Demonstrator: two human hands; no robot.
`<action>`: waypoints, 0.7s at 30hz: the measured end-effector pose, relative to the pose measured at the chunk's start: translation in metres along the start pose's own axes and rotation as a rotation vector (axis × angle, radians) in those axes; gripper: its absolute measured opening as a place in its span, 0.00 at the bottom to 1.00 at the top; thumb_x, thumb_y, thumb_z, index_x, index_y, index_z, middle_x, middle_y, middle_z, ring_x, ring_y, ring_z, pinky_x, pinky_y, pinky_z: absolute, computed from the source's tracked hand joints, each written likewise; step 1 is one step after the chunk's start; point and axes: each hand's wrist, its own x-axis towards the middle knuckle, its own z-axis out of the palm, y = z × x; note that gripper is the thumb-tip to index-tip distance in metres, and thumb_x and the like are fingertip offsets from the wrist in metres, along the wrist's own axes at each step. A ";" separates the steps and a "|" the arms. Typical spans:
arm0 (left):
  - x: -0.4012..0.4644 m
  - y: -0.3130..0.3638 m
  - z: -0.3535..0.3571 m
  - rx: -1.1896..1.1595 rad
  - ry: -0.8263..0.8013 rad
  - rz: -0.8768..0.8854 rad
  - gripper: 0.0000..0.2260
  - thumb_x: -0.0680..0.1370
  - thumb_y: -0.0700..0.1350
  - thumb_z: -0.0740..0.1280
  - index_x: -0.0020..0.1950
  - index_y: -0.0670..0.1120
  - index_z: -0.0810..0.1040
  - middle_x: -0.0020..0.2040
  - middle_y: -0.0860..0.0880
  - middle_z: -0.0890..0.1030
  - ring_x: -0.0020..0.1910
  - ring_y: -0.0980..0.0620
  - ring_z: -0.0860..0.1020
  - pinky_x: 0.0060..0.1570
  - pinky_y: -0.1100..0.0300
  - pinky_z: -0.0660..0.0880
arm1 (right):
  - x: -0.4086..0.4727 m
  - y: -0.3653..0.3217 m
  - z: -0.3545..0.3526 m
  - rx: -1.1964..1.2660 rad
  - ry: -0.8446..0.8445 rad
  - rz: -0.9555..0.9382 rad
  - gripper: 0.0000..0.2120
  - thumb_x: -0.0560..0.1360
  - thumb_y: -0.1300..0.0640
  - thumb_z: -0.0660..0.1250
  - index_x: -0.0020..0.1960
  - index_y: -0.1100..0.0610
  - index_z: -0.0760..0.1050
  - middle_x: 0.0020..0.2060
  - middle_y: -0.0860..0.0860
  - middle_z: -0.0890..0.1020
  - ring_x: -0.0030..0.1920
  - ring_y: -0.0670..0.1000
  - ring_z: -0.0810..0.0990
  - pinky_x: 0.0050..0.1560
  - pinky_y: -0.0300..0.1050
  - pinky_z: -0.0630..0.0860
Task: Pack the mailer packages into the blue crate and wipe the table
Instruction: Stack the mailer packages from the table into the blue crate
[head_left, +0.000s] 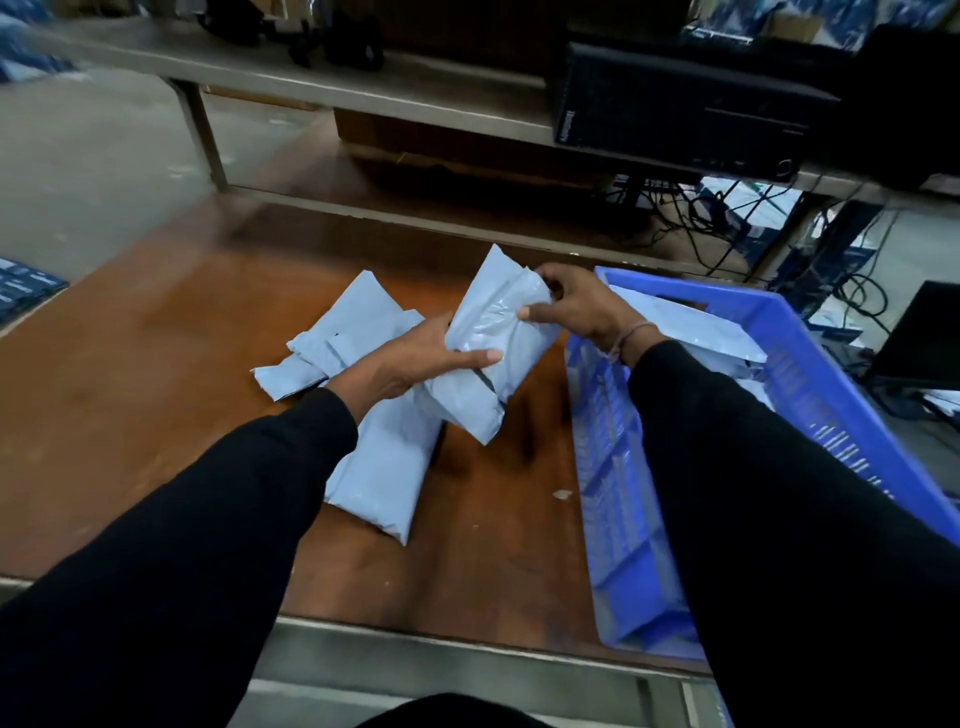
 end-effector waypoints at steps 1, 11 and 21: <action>0.001 0.003 0.000 0.046 -0.009 0.021 0.23 0.74 0.56 0.77 0.66 0.59 0.73 0.57 0.58 0.83 0.55 0.58 0.82 0.51 0.63 0.81 | -0.004 0.000 -0.002 0.021 0.015 -0.006 0.16 0.68 0.57 0.79 0.52 0.59 0.78 0.46 0.53 0.84 0.46 0.50 0.82 0.52 0.53 0.79; 0.019 0.065 0.011 0.372 0.024 0.172 0.25 0.72 0.49 0.79 0.65 0.54 0.73 0.57 0.53 0.80 0.55 0.53 0.80 0.52 0.57 0.79 | -0.044 0.006 -0.067 0.143 0.055 -0.036 0.46 0.63 0.50 0.84 0.73 0.53 0.64 0.64 0.46 0.76 0.61 0.42 0.77 0.58 0.36 0.77; 0.046 0.140 0.064 0.403 -0.025 0.181 0.23 0.71 0.54 0.80 0.64 0.53 0.79 0.57 0.53 0.83 0.55 0.53 0.82 0.55 0.52 0.81 | -0.091 0.056 -0.148 0.268 0.201 0.069 0.38 0.58 0.41 0.85 0.61 0.57 0.75 0.56 0.54 0.84 0.57 0.55 0.84 0.58 0.57 0.81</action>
